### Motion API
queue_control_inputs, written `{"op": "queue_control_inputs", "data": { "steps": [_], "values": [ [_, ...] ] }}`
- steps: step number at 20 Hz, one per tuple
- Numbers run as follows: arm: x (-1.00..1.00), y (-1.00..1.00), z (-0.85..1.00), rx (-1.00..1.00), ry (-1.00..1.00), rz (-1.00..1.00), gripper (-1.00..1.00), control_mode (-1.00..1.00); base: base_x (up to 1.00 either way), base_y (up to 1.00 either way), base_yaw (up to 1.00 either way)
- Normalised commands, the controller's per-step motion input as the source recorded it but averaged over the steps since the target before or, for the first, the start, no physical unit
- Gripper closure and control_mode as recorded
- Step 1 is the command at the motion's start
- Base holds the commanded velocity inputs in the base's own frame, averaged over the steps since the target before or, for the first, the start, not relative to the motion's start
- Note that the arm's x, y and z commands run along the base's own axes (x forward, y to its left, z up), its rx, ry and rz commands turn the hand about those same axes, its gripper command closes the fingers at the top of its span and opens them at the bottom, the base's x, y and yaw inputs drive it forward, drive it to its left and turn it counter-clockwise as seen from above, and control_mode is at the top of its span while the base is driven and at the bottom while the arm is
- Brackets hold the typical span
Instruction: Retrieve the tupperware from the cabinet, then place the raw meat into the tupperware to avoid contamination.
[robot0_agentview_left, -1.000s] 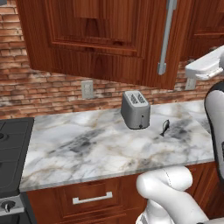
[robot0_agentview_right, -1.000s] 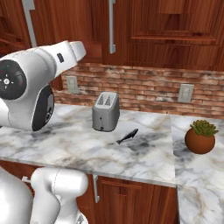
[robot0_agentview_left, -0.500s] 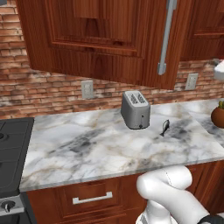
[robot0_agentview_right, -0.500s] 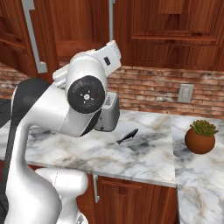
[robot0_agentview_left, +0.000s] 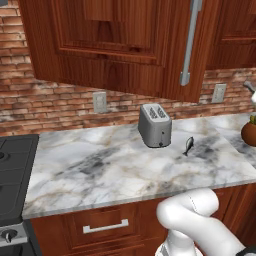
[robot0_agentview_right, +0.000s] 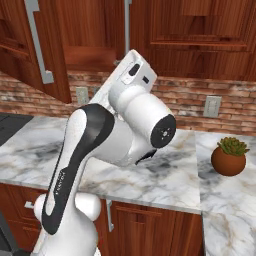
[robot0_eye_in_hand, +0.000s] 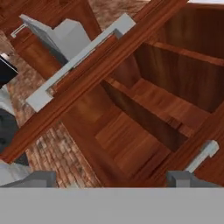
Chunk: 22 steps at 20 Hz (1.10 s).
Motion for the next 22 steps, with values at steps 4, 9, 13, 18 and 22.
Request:
{"op": "queue_control_inputs", "data": {
  "steps": [4,9,13,18,22],
  "values": [
    [0.02,-0.13,-0.07,-0.3,-0.38,0.22,-1.0,-1.0,0.0,0.0,0.0],
    [0.23,0.41,0.06,-0.28,-0.27,0.04,-1.0,-1.0,0.0,0.0,0.0],
    [0.22,0.65,0.09,-0.2,-0.13,-0.04,-1.0,-1.0,0.0,0.0,0.0],
    [0.31,0.42,-0.01,-0.08,-0.05,-0.05,-1.0,-1.0,0.0,0.0,0.0],
    [0.41,0.37,-0.04,-0.02,-0.03,0.04,-1.0,-1.0,0.0,0.0,0.0]
  ]
}}
